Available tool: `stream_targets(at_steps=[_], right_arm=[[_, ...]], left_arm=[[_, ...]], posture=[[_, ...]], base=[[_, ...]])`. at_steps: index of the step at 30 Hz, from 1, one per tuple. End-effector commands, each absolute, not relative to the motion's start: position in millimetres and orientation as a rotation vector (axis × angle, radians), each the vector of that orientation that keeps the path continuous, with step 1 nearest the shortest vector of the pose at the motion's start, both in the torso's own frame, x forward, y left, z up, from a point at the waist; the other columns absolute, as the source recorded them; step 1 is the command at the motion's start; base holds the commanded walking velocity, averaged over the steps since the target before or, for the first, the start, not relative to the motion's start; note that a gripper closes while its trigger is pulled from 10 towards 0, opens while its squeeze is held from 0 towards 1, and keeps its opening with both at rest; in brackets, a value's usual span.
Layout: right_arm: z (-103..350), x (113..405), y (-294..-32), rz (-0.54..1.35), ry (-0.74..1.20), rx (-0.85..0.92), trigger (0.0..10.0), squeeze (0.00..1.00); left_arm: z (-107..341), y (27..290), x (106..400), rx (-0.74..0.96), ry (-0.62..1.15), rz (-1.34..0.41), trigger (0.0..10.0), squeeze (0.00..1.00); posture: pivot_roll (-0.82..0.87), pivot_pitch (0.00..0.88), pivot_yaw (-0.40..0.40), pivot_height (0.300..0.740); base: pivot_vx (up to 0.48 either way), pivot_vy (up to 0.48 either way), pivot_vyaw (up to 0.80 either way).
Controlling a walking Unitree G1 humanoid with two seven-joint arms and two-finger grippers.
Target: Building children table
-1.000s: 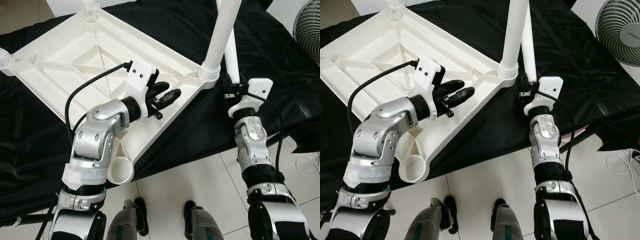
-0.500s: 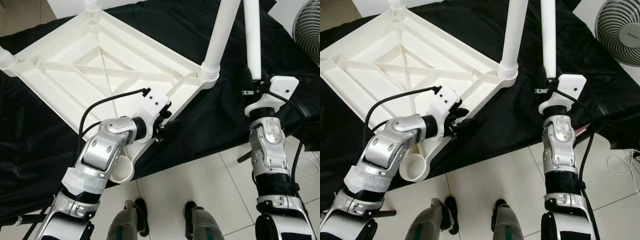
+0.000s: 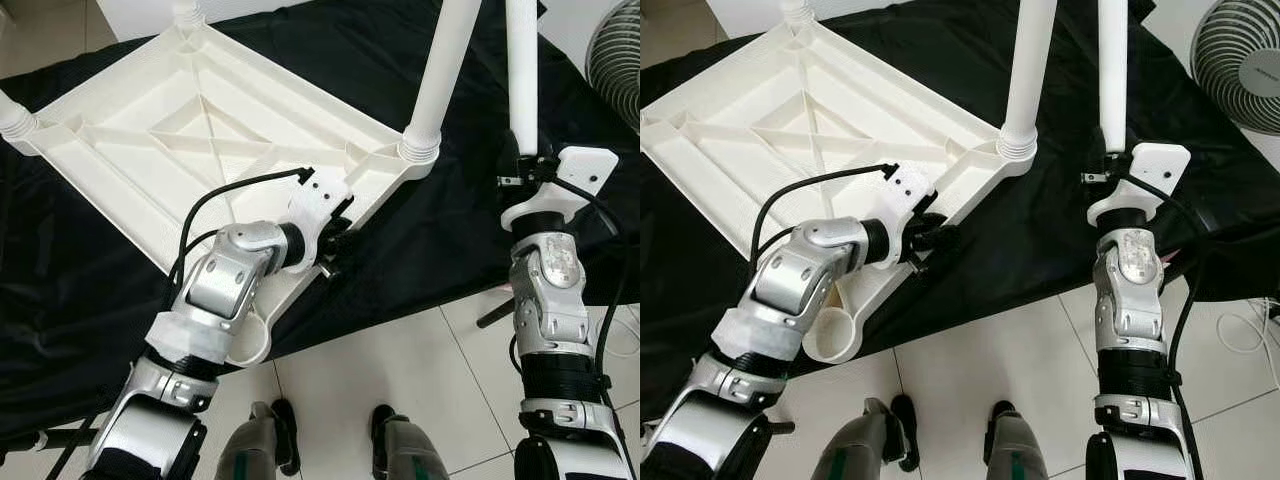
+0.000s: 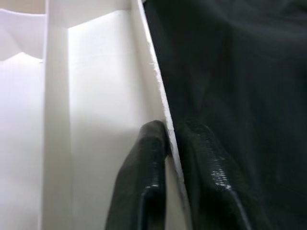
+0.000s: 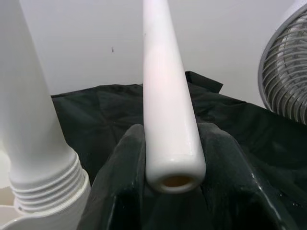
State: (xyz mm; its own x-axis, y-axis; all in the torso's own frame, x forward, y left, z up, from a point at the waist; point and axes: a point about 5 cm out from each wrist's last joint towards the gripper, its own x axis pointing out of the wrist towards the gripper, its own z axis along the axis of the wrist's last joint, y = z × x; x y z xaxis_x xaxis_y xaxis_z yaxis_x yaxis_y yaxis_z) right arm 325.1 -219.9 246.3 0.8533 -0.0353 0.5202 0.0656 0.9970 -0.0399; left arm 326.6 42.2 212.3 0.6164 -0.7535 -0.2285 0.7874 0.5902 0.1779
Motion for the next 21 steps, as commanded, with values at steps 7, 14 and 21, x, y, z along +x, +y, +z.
stream_targets(at_steps=[7, 14, 21], right_arm=[[254.9, 315.8, -221.0, -0.063, -0.578, -0.060, 10.0, 0.00], [256.7, 313.2, -218.2, -0.064, -0.591, -0.049, 10.0, 0.00], [253.9, 311.5, -216.4, -0.059, -0.578, -0.045, 10.0, 0.00]], left_arm=[[203.6, 27.7, 341.3, 0.307, 0.142, -0.758, 0.0, 0.00], [213.1, 6.9, 344.5, 0.287, 0.106, -0.796, 0.0, 0.00], [225.1, -7.3, 337.2, 0.225, 0.059, -0.904, 10.0, 0.00]], posture=[[-0.12, 0.231, 0.127, 0.740], [-0.12, 0.233, 0.136, 0.740], [-0.12, 0.235, 0.144, 0.740]], base=[[0.000, 0.000, 0.00], [0.000, 0.000, 0.00], [0.000, 0.000, 0.00]])
